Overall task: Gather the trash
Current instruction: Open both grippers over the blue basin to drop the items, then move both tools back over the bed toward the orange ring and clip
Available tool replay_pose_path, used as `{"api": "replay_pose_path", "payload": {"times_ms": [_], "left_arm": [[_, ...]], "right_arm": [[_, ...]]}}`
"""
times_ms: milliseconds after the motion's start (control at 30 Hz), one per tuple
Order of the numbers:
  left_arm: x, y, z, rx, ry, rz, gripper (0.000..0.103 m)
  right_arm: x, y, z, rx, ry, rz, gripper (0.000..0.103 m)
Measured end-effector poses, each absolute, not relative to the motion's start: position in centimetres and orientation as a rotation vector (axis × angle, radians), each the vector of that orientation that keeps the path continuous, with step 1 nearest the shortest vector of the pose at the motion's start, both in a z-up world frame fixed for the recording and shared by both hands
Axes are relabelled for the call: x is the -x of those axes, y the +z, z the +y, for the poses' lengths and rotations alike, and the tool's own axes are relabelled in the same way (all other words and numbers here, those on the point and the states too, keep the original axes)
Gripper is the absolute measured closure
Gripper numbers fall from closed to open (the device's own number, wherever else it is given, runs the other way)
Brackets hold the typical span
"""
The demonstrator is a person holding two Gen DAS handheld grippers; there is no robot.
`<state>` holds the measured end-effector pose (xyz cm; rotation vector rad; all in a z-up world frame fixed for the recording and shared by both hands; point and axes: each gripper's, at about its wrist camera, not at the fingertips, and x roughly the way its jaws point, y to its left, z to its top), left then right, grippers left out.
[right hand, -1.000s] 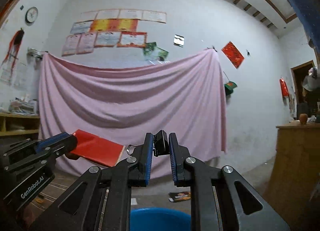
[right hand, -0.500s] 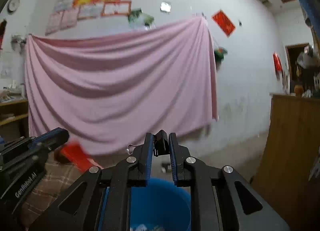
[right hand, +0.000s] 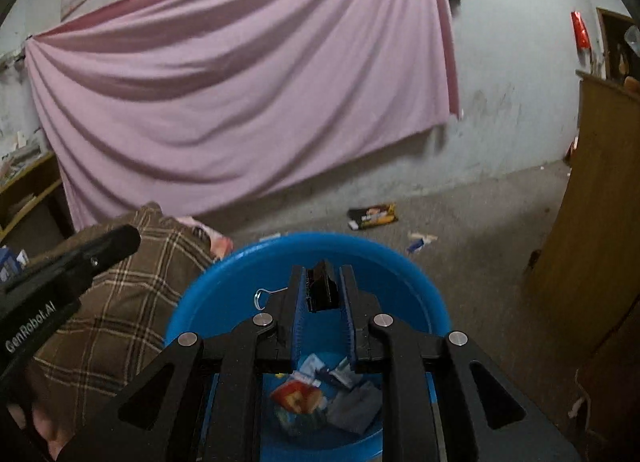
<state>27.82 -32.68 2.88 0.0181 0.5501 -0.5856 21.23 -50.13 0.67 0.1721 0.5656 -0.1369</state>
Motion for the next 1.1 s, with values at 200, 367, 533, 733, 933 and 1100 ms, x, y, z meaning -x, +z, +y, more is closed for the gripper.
{"api": "replay_pose_path", "payload": {"times_ms": [200, 367, 533, 733, 933, 1100], "left_arm": [[-28.6, 3.0, -31.4, 0.011, -0.572, 0.637, 0.103], [-28.8, 3.4, -30.4, 0.016, -0.551, 0.680, 0.102], [-28.4, 3.3, -29.7, 0.017, -0.535, 0.691, 0.102], [-28.0, 3.8, -28.3, 0.034, -0.503, 0.674, 0.070], [-27.5, 4.7, -25.4, 0.071, -0.450, 0.635, 0.045], [-26.6, 5.8, -22.1, 0.138, -0.388, 0.543, 0.007]], "right_arm": [[-21.9, 0.4, -50.5, -0.178, -0.147, 0.617, 0.086], [-22.5, -0.2, -50.5, -0.189, -0.144, 0.642, 0.073], [-22.6, -0.2, -50.5, -0.204, -0.146, 0.649, 0.058], [-22.5, 0.6, -50.2, -0.242, -0.142, 0.625, 0.030], [-22.3, 1.5, -49.4, -0.257, -0.138, 0.590, 0.020], [-22.0, 2.5, -48.5, -0.251, -0.128, 0.549, 0.003]]}}
